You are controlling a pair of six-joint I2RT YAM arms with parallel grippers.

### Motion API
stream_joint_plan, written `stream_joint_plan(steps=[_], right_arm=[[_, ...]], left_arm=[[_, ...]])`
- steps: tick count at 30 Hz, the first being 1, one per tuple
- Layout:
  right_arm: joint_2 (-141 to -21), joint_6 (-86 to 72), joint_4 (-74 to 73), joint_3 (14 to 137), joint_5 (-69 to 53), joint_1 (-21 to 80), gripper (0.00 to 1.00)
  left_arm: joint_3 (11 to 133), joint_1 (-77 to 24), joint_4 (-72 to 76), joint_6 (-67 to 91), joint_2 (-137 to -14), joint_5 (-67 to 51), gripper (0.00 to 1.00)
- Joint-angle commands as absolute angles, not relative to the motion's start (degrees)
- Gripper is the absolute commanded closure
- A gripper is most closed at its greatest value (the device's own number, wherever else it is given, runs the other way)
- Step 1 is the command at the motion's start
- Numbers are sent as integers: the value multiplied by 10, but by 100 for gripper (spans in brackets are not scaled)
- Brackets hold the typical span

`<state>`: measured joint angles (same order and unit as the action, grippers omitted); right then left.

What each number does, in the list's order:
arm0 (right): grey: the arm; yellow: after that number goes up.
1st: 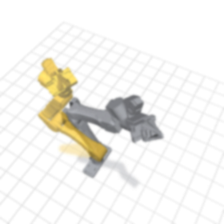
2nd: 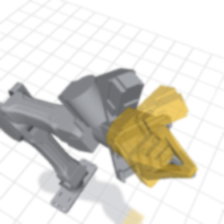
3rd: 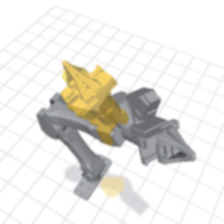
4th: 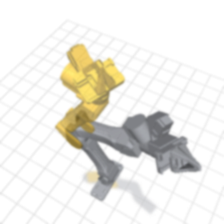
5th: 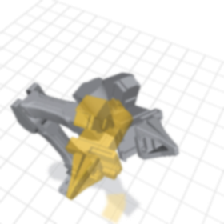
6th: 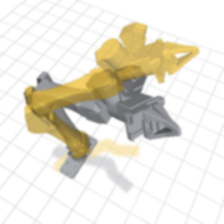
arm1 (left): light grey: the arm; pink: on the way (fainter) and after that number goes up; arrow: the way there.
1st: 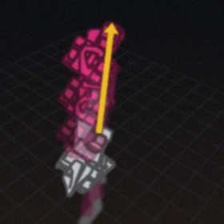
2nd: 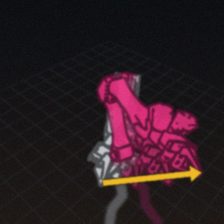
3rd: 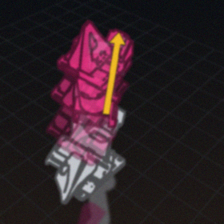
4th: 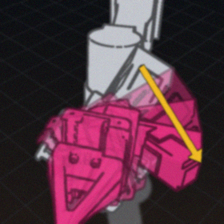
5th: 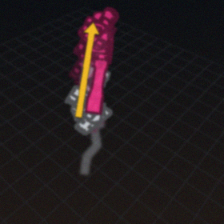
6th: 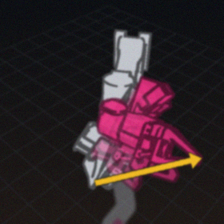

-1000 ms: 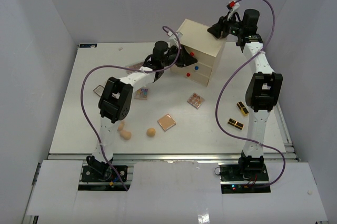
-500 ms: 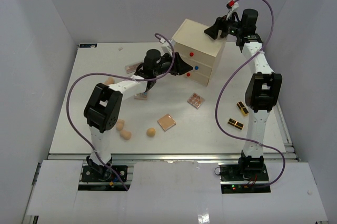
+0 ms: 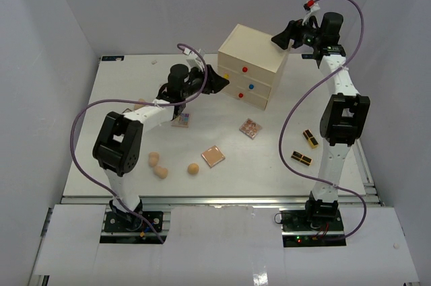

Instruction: Organize the makeup

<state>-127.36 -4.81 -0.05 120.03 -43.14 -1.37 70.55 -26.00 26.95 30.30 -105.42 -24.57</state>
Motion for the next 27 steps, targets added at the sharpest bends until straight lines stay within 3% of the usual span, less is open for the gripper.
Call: stream_joint_plan(steps=[1, 15, 27], right_arm=[[-1220, -48, 26, 1179, -461, -13, 15], [-1217, -49, 26, 1167, -462, -13, 15], [-1218, -54, 25, 1160, -464, -13, 15]], left_arm=[[768, -255, 208, 268, -1093, -192, 34], [882, -255, 168, 245, -1207, -144, 36], [937, -255, 152, 256, -1244, -150, 55]])
